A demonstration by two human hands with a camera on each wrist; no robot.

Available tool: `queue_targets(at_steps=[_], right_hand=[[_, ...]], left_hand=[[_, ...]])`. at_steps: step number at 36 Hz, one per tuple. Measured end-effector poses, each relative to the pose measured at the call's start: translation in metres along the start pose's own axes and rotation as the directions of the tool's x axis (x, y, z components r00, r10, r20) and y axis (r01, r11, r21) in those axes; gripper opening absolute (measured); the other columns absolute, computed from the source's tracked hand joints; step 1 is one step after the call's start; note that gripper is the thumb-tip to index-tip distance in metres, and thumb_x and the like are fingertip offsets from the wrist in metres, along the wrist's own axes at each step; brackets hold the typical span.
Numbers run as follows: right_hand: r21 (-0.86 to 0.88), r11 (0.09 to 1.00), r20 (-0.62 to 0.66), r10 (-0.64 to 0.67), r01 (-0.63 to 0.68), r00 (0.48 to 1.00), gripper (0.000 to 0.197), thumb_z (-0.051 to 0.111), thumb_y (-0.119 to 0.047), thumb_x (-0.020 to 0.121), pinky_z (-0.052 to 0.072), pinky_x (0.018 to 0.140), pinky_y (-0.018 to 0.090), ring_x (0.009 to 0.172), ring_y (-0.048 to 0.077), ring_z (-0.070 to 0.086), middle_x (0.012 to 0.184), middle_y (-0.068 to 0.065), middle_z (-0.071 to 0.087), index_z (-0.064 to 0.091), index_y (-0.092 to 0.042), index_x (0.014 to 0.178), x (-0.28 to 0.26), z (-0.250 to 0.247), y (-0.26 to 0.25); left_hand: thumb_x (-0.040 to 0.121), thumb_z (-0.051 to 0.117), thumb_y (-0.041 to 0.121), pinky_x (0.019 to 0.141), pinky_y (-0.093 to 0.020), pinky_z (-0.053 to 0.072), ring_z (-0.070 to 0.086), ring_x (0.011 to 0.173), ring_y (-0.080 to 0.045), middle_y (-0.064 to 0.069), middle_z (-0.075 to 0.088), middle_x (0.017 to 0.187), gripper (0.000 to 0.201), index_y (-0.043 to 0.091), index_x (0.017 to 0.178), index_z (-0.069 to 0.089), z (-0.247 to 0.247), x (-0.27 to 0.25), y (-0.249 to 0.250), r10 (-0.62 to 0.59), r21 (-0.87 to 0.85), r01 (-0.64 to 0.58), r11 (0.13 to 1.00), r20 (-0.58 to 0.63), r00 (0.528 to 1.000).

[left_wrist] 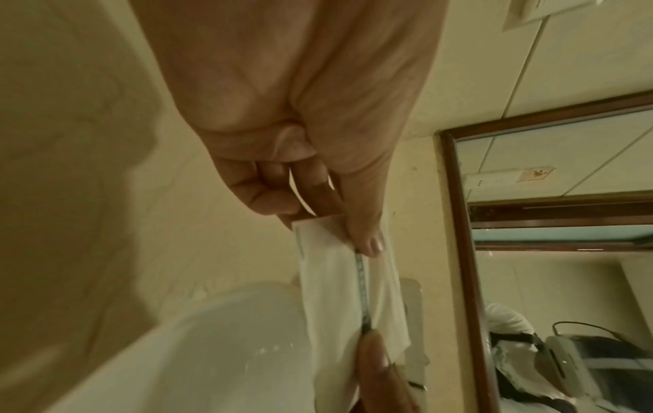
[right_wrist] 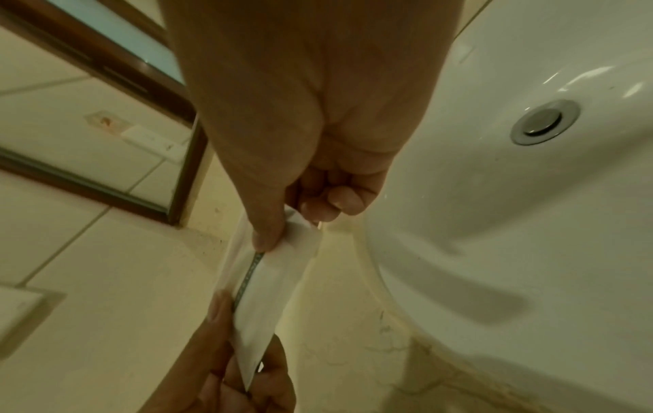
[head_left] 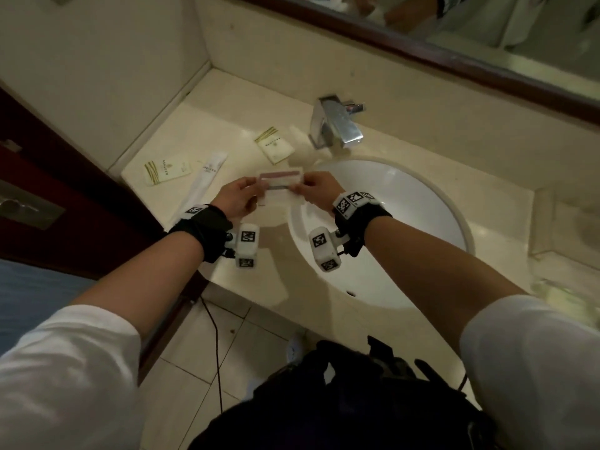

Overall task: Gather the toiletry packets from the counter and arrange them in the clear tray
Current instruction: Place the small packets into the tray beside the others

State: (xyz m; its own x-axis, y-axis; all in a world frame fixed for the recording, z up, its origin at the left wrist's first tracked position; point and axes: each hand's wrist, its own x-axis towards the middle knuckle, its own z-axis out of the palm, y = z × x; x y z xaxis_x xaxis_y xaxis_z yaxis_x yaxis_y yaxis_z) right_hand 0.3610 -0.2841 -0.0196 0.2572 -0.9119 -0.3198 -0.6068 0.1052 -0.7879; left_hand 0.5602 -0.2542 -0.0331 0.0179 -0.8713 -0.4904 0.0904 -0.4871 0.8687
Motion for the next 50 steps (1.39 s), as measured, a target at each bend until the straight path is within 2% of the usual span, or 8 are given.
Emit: queue_targets(at_steps=[3,6,12,24,31,36,45,50], right_hand=[[0.071,0.997,-0.040,0.020,-0.018,0.999,0.030,0.065,-0.029,0.089,0.037,0.056,0.022,0.056,0.012,0.046,0.061,0.001,0.052,0.064,0.000,0.081,-0.018,-0.016,0.010],[0.111,0.993,-0.068,0.042,-0.034,0.997,0.029,0.065,-0.027,0.089,0.034,0.053,0.020,0.052,0.009,0.043,0.057,-0.003,0.049,0.054,-0.016,0.064,-0.037,-0.030,0.023],[0.215,0.974,-0.159,0.110,-0.074,0.981,0.035,0.070,-0.024,0.086,0.034,0.057,0.025,0.053,0.012,0.042,0.054,-0.002,0.047,0.049,-0.018,0.058,-0.080,-0.060,0.068],[0.285,0.945,-0.323,0.252,-0.160,0.912,0.033,0.071,-0.028,0.084,0.035,0.058,0.029,0.054,0.013,0.043,0.055,-0.002,0.050,0.055,-0.021,0.057,-0.177,-0.125,0.154],[0.364,0.909,-0.399,0.348,-0.202,0.849,0.030,0.071,-0.027,0.084,0.037,0.056,0.022,0.054,0.011,0.046,0.058,-0.001,0.051,0.056,-0.018,0.060,-0.233,-0.157,0.203],[0.406,0.883,-0.450,0.418,-0.236,0.789,0.026,0.070,-0.033,0.083,0.038,0.058,0.026,0.056,0.013,0.047,0.059,0.000,0.055,0.060,-0.021,0.063,-0.269,-0.179,0.237],[0.495,0.829,-0.523,0.523,-0.260,0.673,0.024,0.072,-0.033,0.082,0.045,0.066,0.030,0.059,0.012,0.051,0.064,-0.003,0.057,0.058,-0.023,0.066,-0.331,-0.219,0.288],[0.569,0.782,-0.535,0.587,-0.255,0.607,0.027,0.071,-0.033,0.083,0.040,0.058,0.027,0.054,0.012,0.045,0.057,-0.004,0.052,0.056,-0.023,0.063,-0.366,-0.240,0.316]], left_hand=[[0.091,0.062,0.018,0.048,-0.017,0.033,0.038,0.049,-0.007,0.005,0.055,0.061,0.009,0.018,0.081,0.062,0.021,-0.003,0.002,-0.024,-0.012,0.024,1.000,0.040,0.999],[0.091,0.062,0.017,0.048,-0.016,0.034,0.037,0.051,-0.008,0.008,0.056,0.054,0.008,0.017,0.082,0.061,0.045,-0.009,0.003,-0.034,-0.003,0.035,0.999,0.082,0.996],[0.089,0.064,0.018,0.044,-0.012,0.036,0.040,0.047,-0.004,0.009,0.056,0.053,0.008,0.018,0.082,0.062,0.103,-0.026,-0.007,-0.065,0.047,0.057,0.997,0.173,0.983],[0.089,0.064,0.012,0.040,-0.012,0.030,0.040,0.038,-0.001,0.007,0.051,0.046,0.015,0.013,0.075,0.061,0.231,-0.053,-0.028,-0.092,0.205,0.014,0.979,0.374,0.923],[0.089,0.063,0.011,0.042,-0.014,0.031,0.042,0.037,-0.001,0.008,0.054,0.041,0.018,0.012,0.072,0.060,0.303,-0.074,-0.040,-0.142,0.353,-0.039,0.935,0.471,0.871],[0.083,0.071,0.016,0.047,-0.016,0.036,0.044,0.054,-0.012,0.007,0.058,0.048,0.011,0.014,0.074,0.066,0.355,-0.084,-0.051,-0.165,0.435,-0.068,0.898,0.475,0.865],[0.082,0.073,0.021,0.047,-0.011,0.041,0.052,0.056,-0.007,-0.001,0.060,0.065,0.013,0.014,0.073,0.067,0.448,-0.114,-0.068,-0.173,0.522,-0.145,0.841,0.512,0.841],[0.079,0.076,0.025,0.049,-0.015,0.040,0.049,0.054,-0.009,-0.002,0.063,0.066,0.016,0.016,0.069,0.068,0.498,-0.127,-0.080,-0.181,0.563,-0.191,0.804,0.538,0.823]])
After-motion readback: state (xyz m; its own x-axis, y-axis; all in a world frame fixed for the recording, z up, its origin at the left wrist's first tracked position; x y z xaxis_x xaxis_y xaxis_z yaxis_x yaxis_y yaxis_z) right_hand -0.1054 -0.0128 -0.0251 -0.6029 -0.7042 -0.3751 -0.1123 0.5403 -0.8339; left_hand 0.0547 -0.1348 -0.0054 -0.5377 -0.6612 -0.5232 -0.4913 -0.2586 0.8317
